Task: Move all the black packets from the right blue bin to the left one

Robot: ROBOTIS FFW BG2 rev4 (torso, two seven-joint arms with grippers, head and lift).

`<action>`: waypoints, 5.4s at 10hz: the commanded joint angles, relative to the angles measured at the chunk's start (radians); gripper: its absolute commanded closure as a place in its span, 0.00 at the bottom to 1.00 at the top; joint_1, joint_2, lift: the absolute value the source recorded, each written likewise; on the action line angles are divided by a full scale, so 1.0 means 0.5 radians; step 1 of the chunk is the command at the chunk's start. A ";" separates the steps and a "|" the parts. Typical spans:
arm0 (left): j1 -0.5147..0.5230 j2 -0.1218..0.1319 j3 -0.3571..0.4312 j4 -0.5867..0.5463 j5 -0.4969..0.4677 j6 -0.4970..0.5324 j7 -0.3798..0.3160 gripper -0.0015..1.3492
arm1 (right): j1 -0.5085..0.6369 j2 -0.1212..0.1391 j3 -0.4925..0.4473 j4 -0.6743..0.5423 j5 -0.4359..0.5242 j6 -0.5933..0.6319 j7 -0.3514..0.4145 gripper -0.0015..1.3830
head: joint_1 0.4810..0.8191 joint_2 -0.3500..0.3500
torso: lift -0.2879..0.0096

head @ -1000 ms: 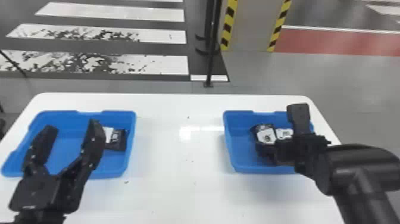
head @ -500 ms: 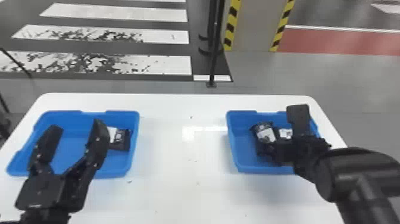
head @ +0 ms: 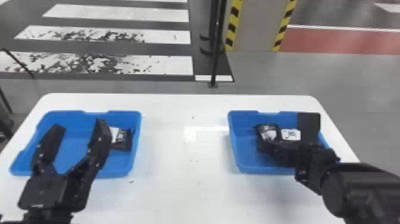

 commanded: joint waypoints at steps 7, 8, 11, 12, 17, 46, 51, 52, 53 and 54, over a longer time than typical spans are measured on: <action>-0.059 -0.005 -0.007 -0.001 -0.004 -0.091 0.009 0.17 | 0.267 -0.051 0.062 -0.349 -0.685 -0.809 0.616 0.90 | 0.63 0.51 | 0.50; -0.083 -0.005 -0.003 -0.001 0.000 -0.057 0.009 0.17 | 0.262 -0.088 0.225 -0.359 -0.813 -0.839 0.665 0.90 | 0.63 0.56 | 0.50; -0.133 0.013 -0.055 -0.001 0.016 0.032 -0.031 0.17 | 0.145 -0.153 0.620 -0.344 -1.028 -0.888 0.674 0.90 | 0.63 0.75 | 0.50; -0.157 0.025 -0.090 -0.001 0.024 0.086 -0.065 0.17 | 0.081 -0.168 0.728 -0.315 -1.076 -0.912 0.677 0.90 | 0.63 0.80 | 0.50; -0.270 0.093 -0.226 -0.001 0.112 0.395 -0.221 0.17 | -0.076 -0.208 1.003 -0.246 -1.208 -0.981 0.674 0.90 | 0.63 0.83 | 0.50; -0.884 0.013 0.340 1.034 -0.690 0.218 0.086 0.57 | 0.194 -0.257 0.955 -0.339 -1.331 -1.079 0.674 0.14 | 0.63 1.00 | 0.50; -0.589 0.004 0.280 0.622 -0.303 0.272 -0.169 0.26 | 0.277 -0.168 0.301 -0.535 -0.793 -0.878 0.658 0.14 | 0.63 0.90 | 0.50; -0.403 -0.018 0.269 0.288 -0.275 0.390 -0.169 0.26 | 0.302 -0.137 0.110 -0.619 -0.582 -0.765 0.649 0.14 | 0.63 0.86 | 0.50; -0.250 -0.015 0.229 0.062 -0.239 0.390 -0.172 0.26 | 0.311 -0.116 -0.062 -0.688 -0.378 -0.632 0.643 0.14 | 0.63 0.78 | 0.50; -0.123 -0.021 0.217 -0.090 -0.243 0.375 -0.172 0.26 | 0.326 -0.107 -0.209 -0.747 -0.191 -0.495 0.643 0.14 | 0.63 0.68 | 0.50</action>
